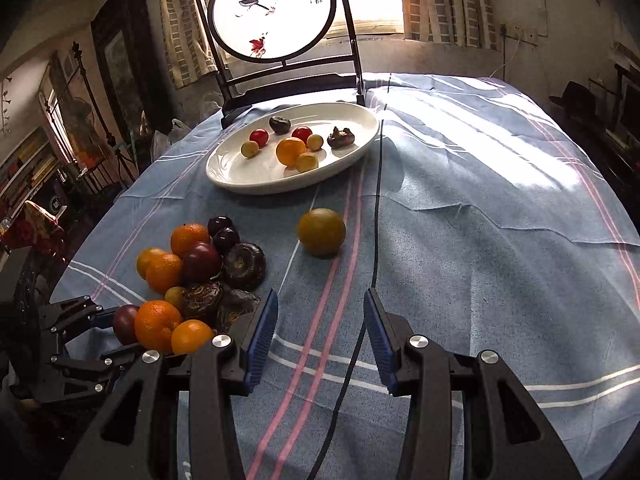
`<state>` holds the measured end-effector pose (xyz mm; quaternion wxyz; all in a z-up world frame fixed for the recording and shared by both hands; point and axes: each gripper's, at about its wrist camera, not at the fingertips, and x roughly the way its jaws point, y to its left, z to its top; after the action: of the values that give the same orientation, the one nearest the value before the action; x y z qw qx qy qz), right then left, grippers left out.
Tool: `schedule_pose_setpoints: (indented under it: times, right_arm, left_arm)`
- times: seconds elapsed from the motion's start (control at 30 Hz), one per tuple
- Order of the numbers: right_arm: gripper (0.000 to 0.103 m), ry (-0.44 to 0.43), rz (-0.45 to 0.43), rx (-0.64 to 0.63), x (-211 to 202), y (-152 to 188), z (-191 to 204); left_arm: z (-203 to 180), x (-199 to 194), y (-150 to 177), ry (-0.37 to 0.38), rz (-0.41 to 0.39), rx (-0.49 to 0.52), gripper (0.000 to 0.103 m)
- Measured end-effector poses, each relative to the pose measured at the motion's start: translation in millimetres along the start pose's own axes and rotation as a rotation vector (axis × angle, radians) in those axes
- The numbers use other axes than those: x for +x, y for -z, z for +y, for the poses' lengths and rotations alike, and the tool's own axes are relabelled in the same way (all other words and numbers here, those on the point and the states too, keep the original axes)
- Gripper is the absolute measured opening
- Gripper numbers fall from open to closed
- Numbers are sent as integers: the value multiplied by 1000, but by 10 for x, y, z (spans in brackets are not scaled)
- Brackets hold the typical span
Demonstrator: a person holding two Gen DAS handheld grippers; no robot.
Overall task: Organize fruits
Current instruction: 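Grasp a dark red plum with the left tool while the right tool grasps a large yellow-orange fruit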
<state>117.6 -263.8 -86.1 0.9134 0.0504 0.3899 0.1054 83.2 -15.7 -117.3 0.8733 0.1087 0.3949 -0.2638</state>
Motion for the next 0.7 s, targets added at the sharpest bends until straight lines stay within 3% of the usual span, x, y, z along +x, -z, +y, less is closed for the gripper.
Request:
schedule_pose_setpoints:
  times: [0.1, 0.37, 0.53, 0.7]
  right_arm:
    - [45, 1, 13, -10, 90, -118, 15]
    - [45, 86, 57, -85, 574, -513, 203]
    - [41, 101, 149, -31, 921, -575, 156]
    - [40, 61, 81, 0, 713, -542, 155]
  left_arm:
    - [-48, -85, 35, -3, -23, 29, 39]
    - [157, -393, 48, 1, -66, -52, 39]
    - [261, -417, 51, -7, -71, -83, 39]
    - [355, -418, -20, -2, -86, -112, 39]
